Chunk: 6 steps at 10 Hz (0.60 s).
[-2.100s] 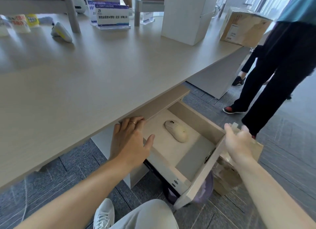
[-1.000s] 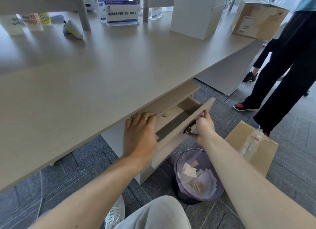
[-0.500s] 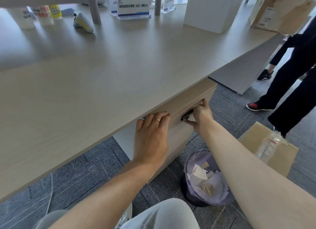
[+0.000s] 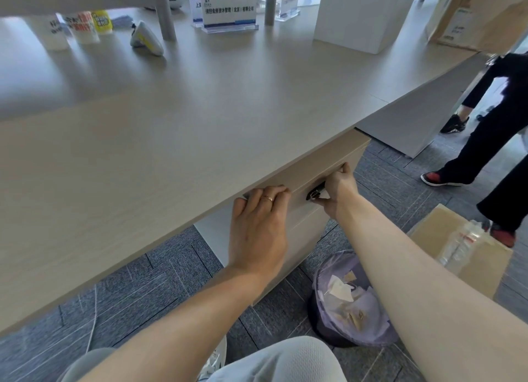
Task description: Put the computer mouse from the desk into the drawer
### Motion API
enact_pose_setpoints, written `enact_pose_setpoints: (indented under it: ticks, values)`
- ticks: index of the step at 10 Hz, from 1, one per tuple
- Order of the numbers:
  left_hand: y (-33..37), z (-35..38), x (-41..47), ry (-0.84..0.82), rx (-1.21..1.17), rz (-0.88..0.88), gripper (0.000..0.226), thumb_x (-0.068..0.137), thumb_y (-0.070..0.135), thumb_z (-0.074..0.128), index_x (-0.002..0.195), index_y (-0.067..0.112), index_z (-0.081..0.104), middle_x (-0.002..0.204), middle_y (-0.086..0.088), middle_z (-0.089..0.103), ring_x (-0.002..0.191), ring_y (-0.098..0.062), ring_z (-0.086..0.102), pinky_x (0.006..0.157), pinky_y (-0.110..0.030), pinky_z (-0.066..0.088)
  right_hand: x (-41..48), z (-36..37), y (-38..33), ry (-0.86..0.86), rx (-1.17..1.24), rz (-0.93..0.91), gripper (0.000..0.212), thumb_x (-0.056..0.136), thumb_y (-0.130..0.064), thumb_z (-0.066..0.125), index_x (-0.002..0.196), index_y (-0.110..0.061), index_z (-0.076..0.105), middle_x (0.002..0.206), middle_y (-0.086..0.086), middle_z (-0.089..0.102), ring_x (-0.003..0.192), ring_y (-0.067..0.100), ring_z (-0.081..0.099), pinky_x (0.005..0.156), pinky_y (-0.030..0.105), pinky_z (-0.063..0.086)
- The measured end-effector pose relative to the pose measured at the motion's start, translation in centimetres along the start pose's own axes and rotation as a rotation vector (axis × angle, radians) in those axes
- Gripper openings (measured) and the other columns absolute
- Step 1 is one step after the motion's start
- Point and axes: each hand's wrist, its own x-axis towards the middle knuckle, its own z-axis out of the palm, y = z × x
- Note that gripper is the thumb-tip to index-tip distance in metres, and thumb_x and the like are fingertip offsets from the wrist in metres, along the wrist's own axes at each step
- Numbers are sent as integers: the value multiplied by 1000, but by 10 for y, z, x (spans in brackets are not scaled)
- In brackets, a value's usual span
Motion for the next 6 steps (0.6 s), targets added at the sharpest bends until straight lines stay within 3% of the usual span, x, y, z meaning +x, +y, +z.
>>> enact_pose_setpoints:
  ticks: [1, 2, 3, 4, 5, 6]
  values:
    - [1, 1, 1, 25, 8, 2, 52, 81, 3, 48, 127, 23, 61, 131, 9, 66, 116, -18, 59, 86, -36, 36, -1, -3, 1, 2, 10, -2, 58, 102, -3, 22, 148, -35, 40, 145, 2, 51, 110, 25, 48, 64, 47, 58]
    - [1, 4, 0, 52, 12, 8, 53, 81, 4, 46, 127, 23, 62, 130, 8, 66, 116, -19, 59, 85, -36, 36, 0, -5, 2, -2, 13, 4, 63, 102, 0, 22, 150, -38, 37, 148, 2, 48, 113, 25, 47, 67, 47, 58]
    - [0, 4, 0, 54, 14, 18, 53, 81, 4, 45, 128, 23, 61, 131, 9, 66, 116, -19, 59, 85, -36, 35, -1, -6, 0, -5, 7, 20, 67, 102, 1, 23, 154, -40, 31, 151, 1, 44, 125, 27, 46, 87, 55, 56]
    - [-1, 5, 0, 77, 15, 27, 53, 79, 1, 51, 126, 22, 63, 130, 8, 67, 115, -19, 59, 85, -35, 35, -5, -12, -3, -21, -12, 26, 67, 101, 3, 29, 156, -37, 30, 141, -4, 44, 125, 24, 44, 90, 55, 55]
    - [0, 5, 1, 79, 4, 27, 50, 79, -1, 56, 123, 22, 65, 128, 8, 68, 116, -18, 60, 85, -35, 36, -14, -24, -9, -72, -102, 27, 55, 103, -7, 37, 155, -25, 32, 153, 3, 40, 135, 27, 43, 100, 51, 48]
    - [-4, 3, 3, 65, 18, 29, 50, 79, -2, 58, 122, 21, 66, 127, 7, 69, 116, -18, 61, 87, -33, 38, -33, -36, -26, -36, -174, 40, 54, 105, -11, 34, 158, -23, 27, 149, 5, 48, 108, 22, 48, 105, 50, 39]
